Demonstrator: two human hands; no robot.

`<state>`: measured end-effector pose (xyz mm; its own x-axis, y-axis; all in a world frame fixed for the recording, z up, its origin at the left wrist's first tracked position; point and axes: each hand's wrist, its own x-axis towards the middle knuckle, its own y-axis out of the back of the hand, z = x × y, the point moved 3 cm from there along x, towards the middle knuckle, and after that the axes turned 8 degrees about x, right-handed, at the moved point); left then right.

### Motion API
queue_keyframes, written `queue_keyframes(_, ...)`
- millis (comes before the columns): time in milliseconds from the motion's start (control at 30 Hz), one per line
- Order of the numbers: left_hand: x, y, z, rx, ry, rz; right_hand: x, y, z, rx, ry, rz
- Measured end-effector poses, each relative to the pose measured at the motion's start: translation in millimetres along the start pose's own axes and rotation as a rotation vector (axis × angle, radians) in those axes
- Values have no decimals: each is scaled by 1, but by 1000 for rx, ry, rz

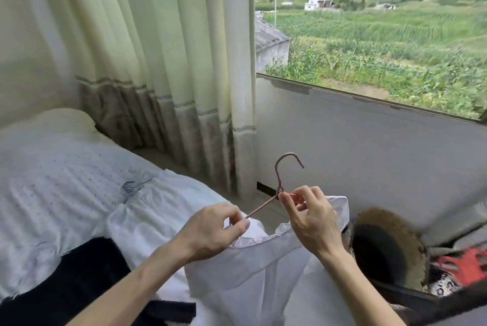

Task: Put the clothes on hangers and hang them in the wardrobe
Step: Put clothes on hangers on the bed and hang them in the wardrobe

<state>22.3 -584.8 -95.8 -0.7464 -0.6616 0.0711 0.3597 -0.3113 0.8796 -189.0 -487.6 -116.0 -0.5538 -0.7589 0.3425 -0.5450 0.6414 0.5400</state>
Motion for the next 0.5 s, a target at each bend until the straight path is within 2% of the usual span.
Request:
queue_keyframes(100, 13, 9, -12, -210, 138, -93, 22, -30, -21, -30, 75, -52)
queue_keyframes(167, 17, 18, -17, -452, 237, -73, 36, -48, -35, -15, 108, -87)
queue_keyframes(233, 19, 29, -22, -570, 300, -23, 51, -61, -47, 22, 127, -108)
queue_keyframes(367, 21, 58, -33, -591, 321, 150, 80, -78, -68, 133, 251, -182)
queue_keyframes(500, 24, 87, -59, -468, 401, 306, 98, -102, -71, 252, 328, -240)
